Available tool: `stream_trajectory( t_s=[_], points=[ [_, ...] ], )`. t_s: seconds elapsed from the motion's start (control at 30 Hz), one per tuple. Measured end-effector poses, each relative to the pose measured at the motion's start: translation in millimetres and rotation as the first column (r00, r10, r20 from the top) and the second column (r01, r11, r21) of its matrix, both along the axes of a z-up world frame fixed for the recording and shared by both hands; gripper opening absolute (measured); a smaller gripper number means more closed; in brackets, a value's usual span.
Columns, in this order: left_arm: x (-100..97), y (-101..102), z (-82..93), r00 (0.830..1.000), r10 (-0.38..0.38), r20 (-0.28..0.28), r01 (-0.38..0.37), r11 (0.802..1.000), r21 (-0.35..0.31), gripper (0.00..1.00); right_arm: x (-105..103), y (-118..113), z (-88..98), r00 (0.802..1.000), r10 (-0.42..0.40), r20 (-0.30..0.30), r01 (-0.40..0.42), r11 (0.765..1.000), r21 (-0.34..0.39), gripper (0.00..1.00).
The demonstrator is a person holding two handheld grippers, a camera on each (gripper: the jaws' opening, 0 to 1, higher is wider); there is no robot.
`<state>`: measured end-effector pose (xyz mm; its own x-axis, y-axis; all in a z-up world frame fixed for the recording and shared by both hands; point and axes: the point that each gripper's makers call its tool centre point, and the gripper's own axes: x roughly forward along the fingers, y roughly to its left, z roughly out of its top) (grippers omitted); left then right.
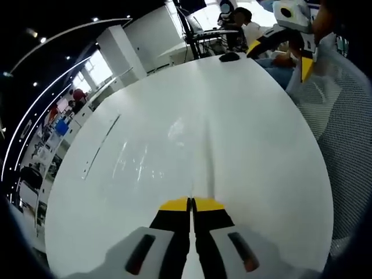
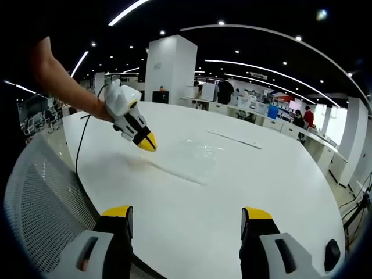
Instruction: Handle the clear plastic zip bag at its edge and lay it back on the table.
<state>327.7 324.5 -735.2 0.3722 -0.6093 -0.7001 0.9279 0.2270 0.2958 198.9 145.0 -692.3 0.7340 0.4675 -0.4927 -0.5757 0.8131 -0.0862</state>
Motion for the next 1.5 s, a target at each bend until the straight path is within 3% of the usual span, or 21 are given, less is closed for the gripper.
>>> stream_trajectory(
  t_s=[0.73,1.17,1.5],
  points=[
    [-29.0,1.9,19.0,0.997,0.025,-0.068,-0.028,0.999,-0.041,0.0,1.4,0.7,-0.9,1.0,0.017,-0.009,-0.017,1.0,-0.005,0.75],
    [-42.0,5.1,29.9,0.997,0.017,-0.079,-0.02,0.999,-0.038,0.0,0.6,1.4,8.2,0.999,0.024,0.033,-0.024,1.0,-0.012,0.74],
    [-51.6,2.3,35.0,0.997,-0.018,-0.077,0.015,0.999,-0.037,0.0,8.0,11.1,20.2,0.995,0.087,0.057,-0.084,0.995,-0.05,0.71]
  ],
)
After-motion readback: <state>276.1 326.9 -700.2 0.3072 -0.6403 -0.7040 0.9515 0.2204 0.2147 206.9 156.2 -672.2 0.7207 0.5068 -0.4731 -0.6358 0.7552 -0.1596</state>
